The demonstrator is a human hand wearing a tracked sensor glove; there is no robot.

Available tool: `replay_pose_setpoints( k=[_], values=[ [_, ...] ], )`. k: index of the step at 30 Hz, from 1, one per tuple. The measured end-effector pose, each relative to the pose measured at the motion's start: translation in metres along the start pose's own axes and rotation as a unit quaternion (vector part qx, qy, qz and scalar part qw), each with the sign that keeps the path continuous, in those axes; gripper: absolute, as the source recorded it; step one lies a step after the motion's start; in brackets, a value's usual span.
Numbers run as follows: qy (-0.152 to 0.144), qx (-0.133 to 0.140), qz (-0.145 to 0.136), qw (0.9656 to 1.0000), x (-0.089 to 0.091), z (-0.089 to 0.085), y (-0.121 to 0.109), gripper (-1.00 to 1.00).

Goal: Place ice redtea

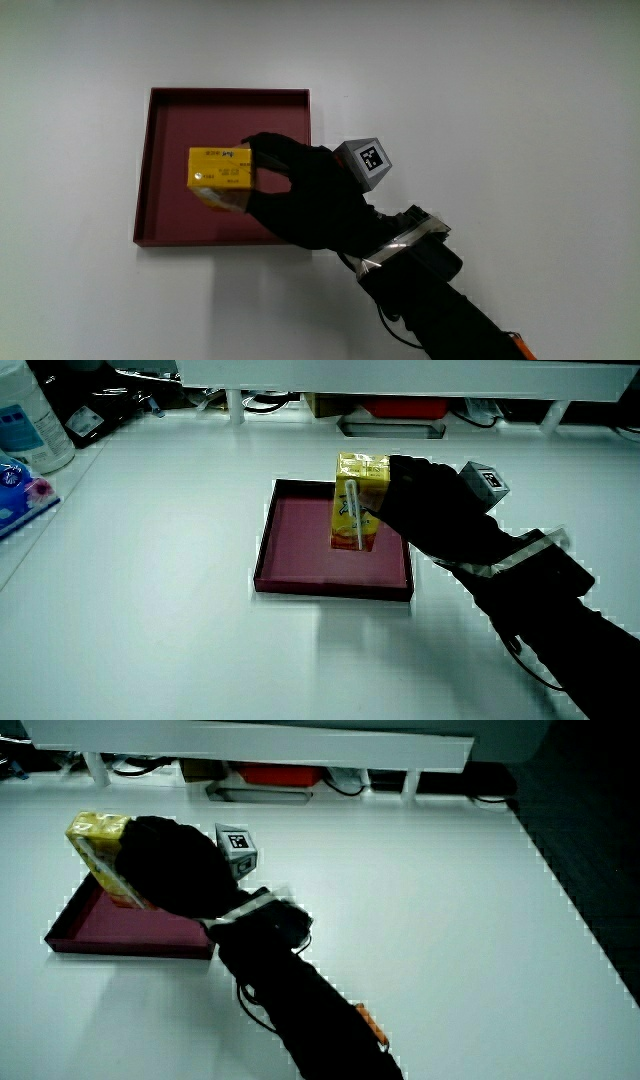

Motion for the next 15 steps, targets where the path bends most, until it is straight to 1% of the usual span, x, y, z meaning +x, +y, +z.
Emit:
replay_pose_setpoints(
  k=[4,5,6,8,9,10,12,15],
  values=[
    [0.007,0.023,-0.004,0.9997,0.012,0.002,0.001,0.00],
    [0.002,0.031,-0.006,0.9995,0.016,0.003,0.001,0.00],
    [0.009,0.037,-0.007,0.9993,0.019,0.003,0.000,0.00],
    [0.004,0.045,-0.014,0.9989,0.028,0.005,0.000,0.00],
    [0.007,0.048,-0.018,0.9987,0.030,0.004,-0.001,0.00],
    [0.008,0.053,-0.027,0.9982,0.034,0.004,-0.002,0.00],
    [-0.001,0.056,-0.036,0.9978,0.042,0.005,-0.004,0.00],
    [0.000,0.065,-0.052,0.9966,0.053,0.004,-0.007,0.00]
  ],
)
